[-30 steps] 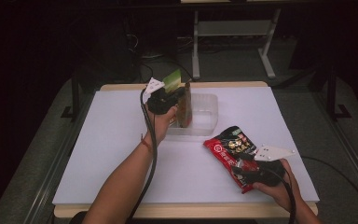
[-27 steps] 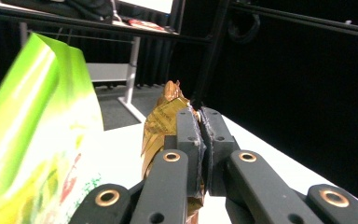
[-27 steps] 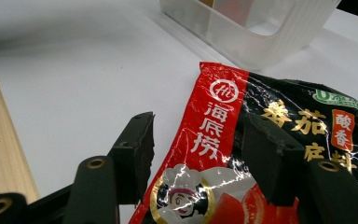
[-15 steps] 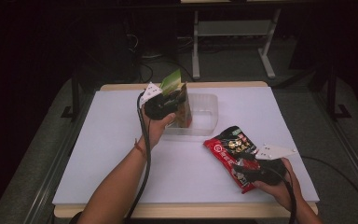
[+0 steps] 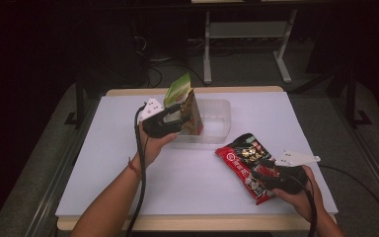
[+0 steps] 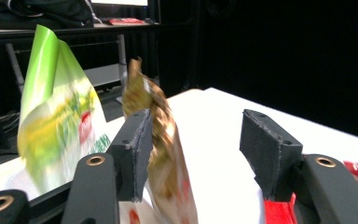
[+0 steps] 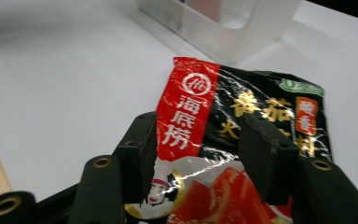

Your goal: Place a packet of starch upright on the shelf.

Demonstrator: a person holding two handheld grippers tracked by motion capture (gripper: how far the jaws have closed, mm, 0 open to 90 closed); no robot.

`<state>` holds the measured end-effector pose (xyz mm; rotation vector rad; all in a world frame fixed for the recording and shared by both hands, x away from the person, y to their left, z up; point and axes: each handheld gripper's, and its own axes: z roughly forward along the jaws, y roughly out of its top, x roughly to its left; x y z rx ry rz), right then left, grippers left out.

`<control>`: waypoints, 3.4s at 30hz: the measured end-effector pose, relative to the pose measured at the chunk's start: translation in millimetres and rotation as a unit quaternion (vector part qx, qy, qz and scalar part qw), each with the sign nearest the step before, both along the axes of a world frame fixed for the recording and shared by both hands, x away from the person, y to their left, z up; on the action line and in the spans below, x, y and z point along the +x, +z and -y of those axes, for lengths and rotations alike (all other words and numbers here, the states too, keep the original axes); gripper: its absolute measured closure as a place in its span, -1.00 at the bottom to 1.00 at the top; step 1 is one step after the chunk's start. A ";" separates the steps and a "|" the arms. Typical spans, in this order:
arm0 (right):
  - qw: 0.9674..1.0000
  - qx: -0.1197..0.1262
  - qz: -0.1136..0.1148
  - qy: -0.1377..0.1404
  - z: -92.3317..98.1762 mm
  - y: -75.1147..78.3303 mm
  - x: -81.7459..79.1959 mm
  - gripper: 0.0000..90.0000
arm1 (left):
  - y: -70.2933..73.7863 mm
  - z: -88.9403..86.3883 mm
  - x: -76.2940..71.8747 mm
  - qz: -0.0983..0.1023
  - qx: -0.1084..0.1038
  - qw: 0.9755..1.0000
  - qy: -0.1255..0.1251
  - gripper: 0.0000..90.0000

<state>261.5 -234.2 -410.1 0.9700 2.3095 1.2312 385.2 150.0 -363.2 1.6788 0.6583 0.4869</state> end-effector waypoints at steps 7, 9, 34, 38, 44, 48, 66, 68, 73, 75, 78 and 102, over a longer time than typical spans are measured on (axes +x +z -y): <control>1.000 -0.012 -0.009 -0.025 15.0 -0.6 4.8 0.39 | -11.0 -15.3 -38.5 0.007 0.039 0.999 -0.030 -0.13; 0.999 -0.015 -0.019 -0.036 20.2 -2.0 7.6 0.40 | -17.6 -18.9 -51.2 0.010 0.060 0.997 -0.038 -0.14; 0.988 -0.060 -0.059 -0.128 62.5 -21.1 25.3 0.78 | -74.2 -18.3 -93.4 -0.098 0.126 0.981 -0.111 -0.26; 0.984 -0.080 -0.059 -0.151 67.3 -22.2 25.9 0.78 | -78.5 -12.5 -91.1 -0.112 0.128 0.978 -0.120 -0.29; 0.984 -0.077 -0.082 -0.135 69.2 -34.5 31.1 0.85 | -81.5 -7.1 -87.2 -0.130 0.126 0.975 -0.132 -0.40; 0.987 -0.066 -0.085 -0.122 67.5 -37.9 33.4 0.97 | -79.8 2.8 -75.7 -0.134 0.121 0.973 -0.142 -0.41; 0.992 -0.058 -0.083 -0.073 47.5 -41.5 39.5 0.96 | -96.5 79.0 -13.6 -0.240 0.069 0.953 -0.170 -0.55; 0.992 -0.058 -0.084 -0.069 45.5 -41.5 39.7 0.96 | -97.7 82.2 -11.6 -0.250 0.077 0.951 -0.167 -0.56; 0.994 -0.054 -0.081 -0.057 39.3 -42.4 39.9 0.98 | -99.0 85.2 -7.7 -0.266 0.071 0.947 -0.168 -0.58; 0.994 -0.050 -0.084 -0.051 35.7 -42.4 39.4 0.98 | -98.5 86.1 -7.7 -0.269 0.073 0.945 -0.169 -0.60; 0.994 -0.054 -0.082 -0.039 29.0 -42.3 38.3 0.98 | -98.1 88.9 -10.3 -0.266 0.079 0.946 -0.170 -0.62; 0.996 -0.062 -0.071 0.002 12.2 -39.4 29.9 0.81 | -85.1 79.0 -21.3 -0.197 0.032 0.970 -0.142 0.92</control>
